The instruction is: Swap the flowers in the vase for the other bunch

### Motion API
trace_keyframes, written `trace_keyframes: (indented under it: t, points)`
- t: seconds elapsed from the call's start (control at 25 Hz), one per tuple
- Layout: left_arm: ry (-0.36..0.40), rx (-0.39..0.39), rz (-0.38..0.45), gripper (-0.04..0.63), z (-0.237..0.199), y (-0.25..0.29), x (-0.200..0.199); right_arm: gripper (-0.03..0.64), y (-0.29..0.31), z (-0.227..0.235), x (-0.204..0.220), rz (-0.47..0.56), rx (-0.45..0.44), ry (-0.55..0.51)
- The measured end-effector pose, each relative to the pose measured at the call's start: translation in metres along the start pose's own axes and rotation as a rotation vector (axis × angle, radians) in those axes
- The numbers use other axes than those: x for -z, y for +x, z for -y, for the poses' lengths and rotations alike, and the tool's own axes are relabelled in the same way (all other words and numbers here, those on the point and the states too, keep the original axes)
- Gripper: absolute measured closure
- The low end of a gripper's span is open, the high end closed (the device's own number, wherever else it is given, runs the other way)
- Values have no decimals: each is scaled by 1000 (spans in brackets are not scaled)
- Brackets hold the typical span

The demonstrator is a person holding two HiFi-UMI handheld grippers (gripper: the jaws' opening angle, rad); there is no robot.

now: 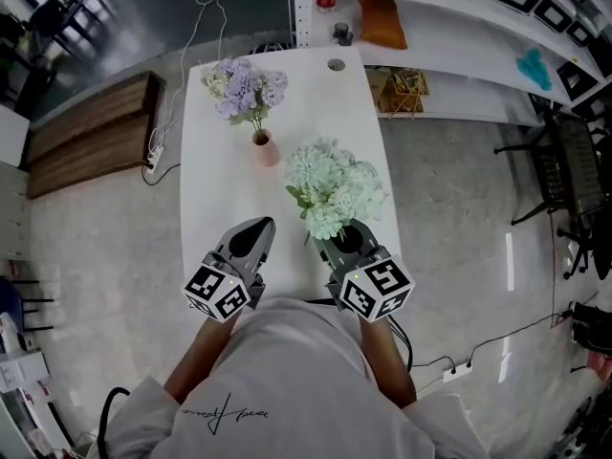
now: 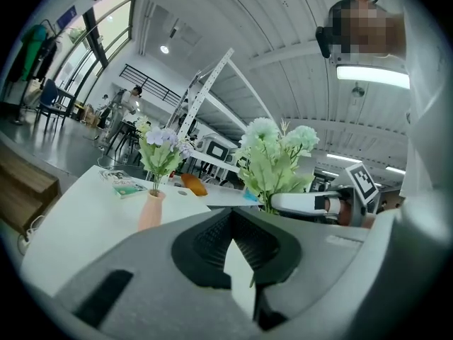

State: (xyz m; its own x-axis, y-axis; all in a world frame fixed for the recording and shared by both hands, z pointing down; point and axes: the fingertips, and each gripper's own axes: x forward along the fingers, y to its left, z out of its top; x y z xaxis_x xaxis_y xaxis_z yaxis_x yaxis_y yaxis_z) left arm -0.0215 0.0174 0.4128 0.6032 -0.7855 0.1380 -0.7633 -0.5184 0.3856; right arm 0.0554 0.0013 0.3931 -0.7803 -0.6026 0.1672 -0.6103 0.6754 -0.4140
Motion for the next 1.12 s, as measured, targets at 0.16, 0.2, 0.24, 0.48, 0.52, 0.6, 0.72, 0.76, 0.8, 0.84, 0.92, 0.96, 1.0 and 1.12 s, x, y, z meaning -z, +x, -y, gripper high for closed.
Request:
trace_keyframes:
  t: [0.16,0.2,0.24,0.48,0.52,0.6,0.72,0.76,0.8,0.84,0.92,0.96,1.0,1.12]
  points:
    - [5,4,-3,598,0,0,2,546,0,1,3,-2,5,5]
    - [3,4,-3,598,-1,0,2,546,0,1,3,-3,6,5]
    - [1,5,-3,598,-2,1,2,546,1,1,3,-5,7,6]
    - [-2,2,-1,598,-1,1,1,546,1,2,4,-15,6,5]
    - [-3,0,1,598,-1,1,1,548,1,2,5,-17,6,4]
    - [-6,-4,3,598,-1,-1,0,549,1,2,5,-21,3,1]
    - [-7,-13,5,598,-2,-3,0,549,2,1,5,-24,-2,1]
    - [-6,-16,6,598,-3,-4,-1,549,3,0,5,-24,-4,1]
    - [-7,-18,7,598,-4,-5,-1,549,4,0,4,-24,-6,1]
    - [-7,-20,8,598,-6,-6,-2,549,6,-1,4,-25,-8,0]
    - [-8,-23,11,598,-8,-8,-4,549,8,-3,4,-27,-11,-2]
    - [-9,-24,13,598,-9,-9,-5,549,9,-3,3,-27,-13,-3]
    - [-10,-24,15,598,-9,-9,-6,549,9,-4,3,-28,-15,-5]
    - [-11,-22,20,598,-8,-10,-9,549,9,-5,-1,-31,-33,-14]
